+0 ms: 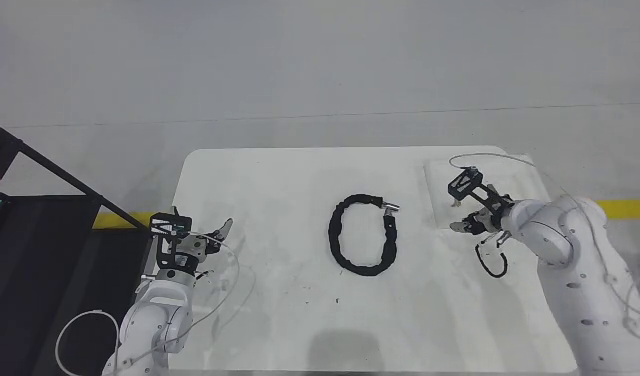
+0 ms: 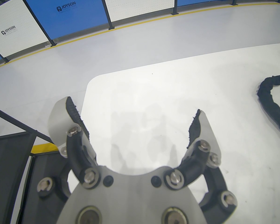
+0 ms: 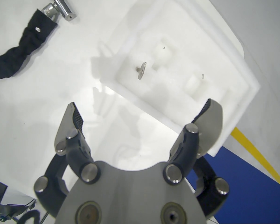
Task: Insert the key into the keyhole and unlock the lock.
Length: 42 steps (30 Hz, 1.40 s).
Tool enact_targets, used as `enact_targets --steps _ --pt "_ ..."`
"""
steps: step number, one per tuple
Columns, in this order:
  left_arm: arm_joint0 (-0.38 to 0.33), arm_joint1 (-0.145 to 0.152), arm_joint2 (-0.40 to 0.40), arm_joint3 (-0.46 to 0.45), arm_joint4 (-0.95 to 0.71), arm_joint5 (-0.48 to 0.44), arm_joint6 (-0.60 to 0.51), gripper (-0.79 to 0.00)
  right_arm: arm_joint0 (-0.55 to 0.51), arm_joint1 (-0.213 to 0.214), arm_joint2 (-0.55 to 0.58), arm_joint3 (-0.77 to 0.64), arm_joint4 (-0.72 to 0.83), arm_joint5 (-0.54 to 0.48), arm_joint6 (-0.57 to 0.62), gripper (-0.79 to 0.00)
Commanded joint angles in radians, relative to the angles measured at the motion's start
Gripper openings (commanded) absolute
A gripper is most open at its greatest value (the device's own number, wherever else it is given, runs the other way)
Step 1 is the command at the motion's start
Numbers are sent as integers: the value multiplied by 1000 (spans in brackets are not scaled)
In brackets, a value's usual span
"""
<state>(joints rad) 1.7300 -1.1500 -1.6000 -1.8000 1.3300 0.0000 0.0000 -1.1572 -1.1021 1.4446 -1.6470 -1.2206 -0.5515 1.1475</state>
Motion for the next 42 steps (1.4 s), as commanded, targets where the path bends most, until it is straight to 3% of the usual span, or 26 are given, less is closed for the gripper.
enact_targets --steps 1,10,16,20,28,42 --pt "0 0 0 0 0 0 0 0 12 -2 -32 23 -49 19 -22 0" --pt "0 0 0 0 0 0 0 0 70 -10 -111 108 -86 53 -81 0" --pt "0 0 0 0 0 0 0 0 124 -9 -104 162 -37 45 -68 -191" --pt "0 0 0 0 0 0 0 0 155 -9 -94 194 6 57 -59 -400" --pt "0 0 0 0 0 0 0 0 210 -11 -103 264 135 59 8 -465" --pt "0 0 0 0 0 0 0 0 274 -10 -145 359 175 82 4 -542"
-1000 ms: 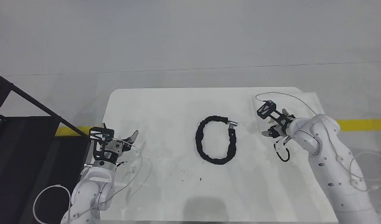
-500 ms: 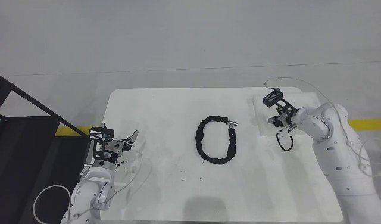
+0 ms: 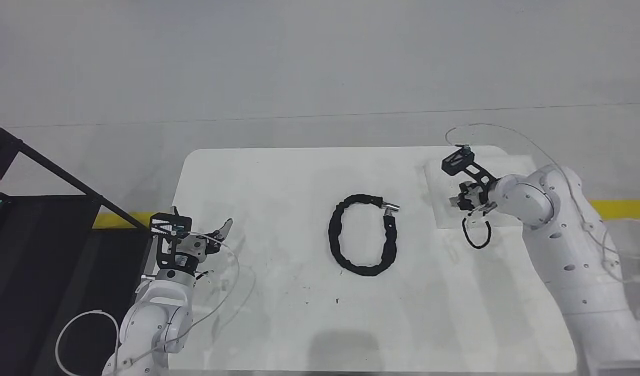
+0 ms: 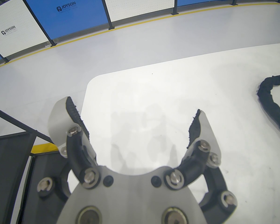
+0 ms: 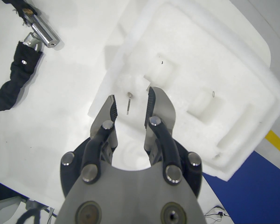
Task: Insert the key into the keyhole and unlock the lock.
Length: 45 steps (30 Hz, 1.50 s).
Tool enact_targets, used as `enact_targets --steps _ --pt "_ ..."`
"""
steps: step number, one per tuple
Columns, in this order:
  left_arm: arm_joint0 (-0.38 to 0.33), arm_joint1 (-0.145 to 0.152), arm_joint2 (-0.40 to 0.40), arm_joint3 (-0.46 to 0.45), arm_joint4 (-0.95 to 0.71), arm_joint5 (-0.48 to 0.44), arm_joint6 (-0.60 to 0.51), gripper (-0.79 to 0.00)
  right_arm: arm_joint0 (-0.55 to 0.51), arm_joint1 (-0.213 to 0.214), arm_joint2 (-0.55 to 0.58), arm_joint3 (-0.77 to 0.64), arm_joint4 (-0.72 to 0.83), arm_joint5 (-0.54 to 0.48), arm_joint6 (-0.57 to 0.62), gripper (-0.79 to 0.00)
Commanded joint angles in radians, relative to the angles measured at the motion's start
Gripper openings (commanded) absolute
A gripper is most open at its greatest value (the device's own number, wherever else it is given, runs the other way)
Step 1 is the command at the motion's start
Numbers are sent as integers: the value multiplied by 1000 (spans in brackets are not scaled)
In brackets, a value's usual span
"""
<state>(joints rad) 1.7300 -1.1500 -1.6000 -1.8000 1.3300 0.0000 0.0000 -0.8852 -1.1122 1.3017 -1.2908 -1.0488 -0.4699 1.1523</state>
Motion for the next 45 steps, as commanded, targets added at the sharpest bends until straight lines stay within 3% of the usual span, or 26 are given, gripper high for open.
enact_targets --steps 1,11,15,30,34,38,45 --pt "0 0 0 0 0 0 0 0 5 0 -4 8 5 2 -1 -545" --pt "0 0 0 0 0 0 0 0 28 -1 -44 59 7 14 -12 -554" --pt "0 0 0 0 0 0 0 0 33 1 -49 68 8 16 -16 -634" --pt "0 0 0 0 0 0 0 0 42 6 -80 85 33 21 6 -785" --pt "0 0 0 0 0 0 0 0 46 8 -89 85 10 31 -6 -785" --pt "0 0 0 0 0 0 0 0 32 16 -73 41 6 30 -10 -785" --pt "0 0 0 0 0 0 0 0 -63 43 5 -162 20 17 42 -785"
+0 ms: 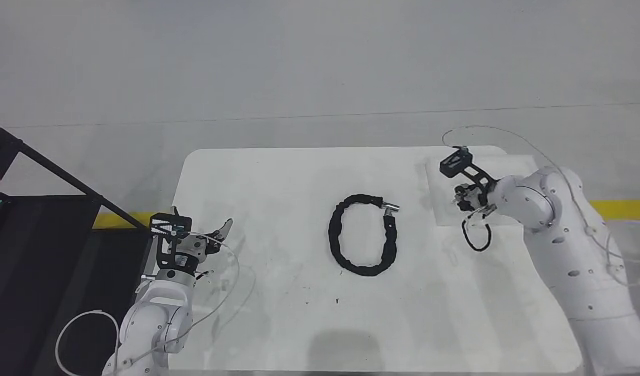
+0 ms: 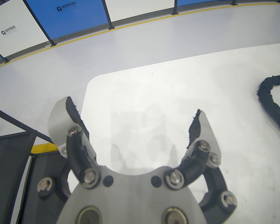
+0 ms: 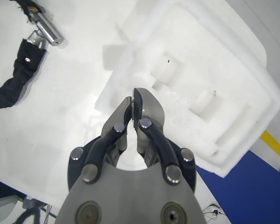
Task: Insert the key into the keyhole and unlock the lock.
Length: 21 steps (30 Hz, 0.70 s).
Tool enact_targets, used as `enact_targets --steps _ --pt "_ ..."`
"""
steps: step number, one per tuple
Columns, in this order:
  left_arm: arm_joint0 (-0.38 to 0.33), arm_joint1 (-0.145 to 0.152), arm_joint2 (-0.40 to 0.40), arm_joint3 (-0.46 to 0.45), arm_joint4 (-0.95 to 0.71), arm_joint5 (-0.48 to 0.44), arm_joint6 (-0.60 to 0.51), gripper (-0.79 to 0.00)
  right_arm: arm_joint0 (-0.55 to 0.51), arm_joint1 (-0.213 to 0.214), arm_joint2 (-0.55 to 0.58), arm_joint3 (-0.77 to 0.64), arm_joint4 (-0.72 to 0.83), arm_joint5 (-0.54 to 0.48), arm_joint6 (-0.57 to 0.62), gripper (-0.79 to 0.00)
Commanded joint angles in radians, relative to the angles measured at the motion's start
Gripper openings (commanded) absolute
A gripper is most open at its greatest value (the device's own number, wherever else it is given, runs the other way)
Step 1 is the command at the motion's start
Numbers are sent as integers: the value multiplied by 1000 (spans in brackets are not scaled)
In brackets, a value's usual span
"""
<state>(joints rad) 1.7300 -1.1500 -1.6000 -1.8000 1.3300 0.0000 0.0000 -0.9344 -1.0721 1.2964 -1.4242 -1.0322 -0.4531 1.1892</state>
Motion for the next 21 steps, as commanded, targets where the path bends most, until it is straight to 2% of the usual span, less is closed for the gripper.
enact_targets --steps 1,6,8,11,14,16,21 --pt "0 0 0 0 0 0 0 0 -32 7 21 -61 8 -6 14 -785" --pt "0 0 0 0 0 0 0 0 -134 27 120 -239 92 -19 16 -785" --pt "0 0 0 0 0 0 0 0 -199 36 190 -313 205 -61 -16 -785" --pt "0 0 0 0 0 0 0 0 -323 48 304 -369 464 -160 -68 -785" --pt "0 0 0 0 0 0 0 0 -425 55 369 -364 633 -268 -137 -785" --pt "0 0 0 0 0 0 0 0 -465 59 374 -325 714 -299 -140 -785" --pt "0 0 0 0 0 0 0 0 -439 74 297 -213 910 -294 -116 -785"
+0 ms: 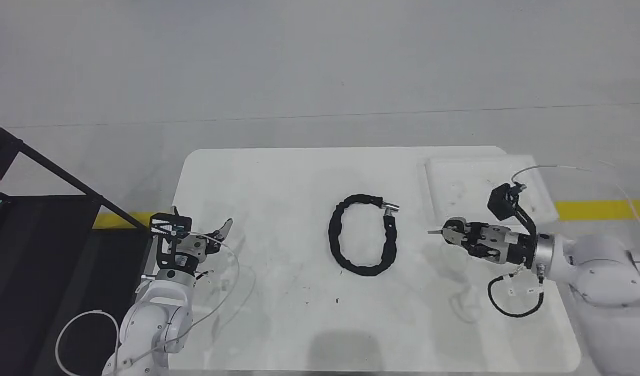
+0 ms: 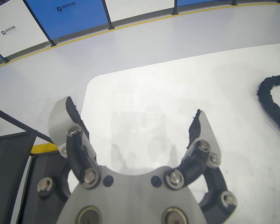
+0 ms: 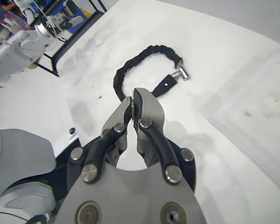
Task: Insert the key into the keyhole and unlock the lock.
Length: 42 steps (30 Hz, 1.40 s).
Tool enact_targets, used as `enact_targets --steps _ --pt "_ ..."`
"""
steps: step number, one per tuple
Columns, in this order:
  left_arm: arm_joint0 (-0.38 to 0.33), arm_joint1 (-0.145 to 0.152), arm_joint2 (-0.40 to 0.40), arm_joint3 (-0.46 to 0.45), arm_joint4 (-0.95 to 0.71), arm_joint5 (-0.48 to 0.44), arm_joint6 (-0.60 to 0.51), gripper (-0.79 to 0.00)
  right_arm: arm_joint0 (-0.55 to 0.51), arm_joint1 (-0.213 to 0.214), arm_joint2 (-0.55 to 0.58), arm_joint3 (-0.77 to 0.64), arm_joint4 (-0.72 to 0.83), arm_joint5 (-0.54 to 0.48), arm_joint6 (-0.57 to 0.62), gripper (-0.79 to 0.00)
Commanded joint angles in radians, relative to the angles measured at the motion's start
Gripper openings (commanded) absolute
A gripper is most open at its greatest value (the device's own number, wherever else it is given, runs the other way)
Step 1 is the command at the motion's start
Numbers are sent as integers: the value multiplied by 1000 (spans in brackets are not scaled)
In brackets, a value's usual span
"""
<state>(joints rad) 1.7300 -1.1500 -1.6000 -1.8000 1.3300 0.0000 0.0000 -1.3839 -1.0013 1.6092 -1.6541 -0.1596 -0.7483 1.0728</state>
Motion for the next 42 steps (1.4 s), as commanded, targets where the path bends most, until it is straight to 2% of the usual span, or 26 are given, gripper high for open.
enact_targets --steps 1,9,13,17,25,38,42 --pt "0 0 0 0 0 0 0 0 20 6 -43 38 94 -4 -5 -785" --pt "0 0 0 0 0 0 0 0 128 30 -238 207 346 -65 -66 -785" --pt "0 0 0 0 0 0 0 0 193 33 -346 259 380 -87 -88 -785" --pt "0 0 0 0 0 0 0 0 262 40 -411 258 331 -119 -120 -785" --pt "0 0 0 0 0 0 0 0 315 67 -453 294 412 -227 -228 -785" --pt "0 0 0 0 0 0 0 0 311 66 -452 292 413 -217 -239 -785" --pt "0 0 0 0 0 0 0 0 278 76 -427 313 552 -230 -231 -785"
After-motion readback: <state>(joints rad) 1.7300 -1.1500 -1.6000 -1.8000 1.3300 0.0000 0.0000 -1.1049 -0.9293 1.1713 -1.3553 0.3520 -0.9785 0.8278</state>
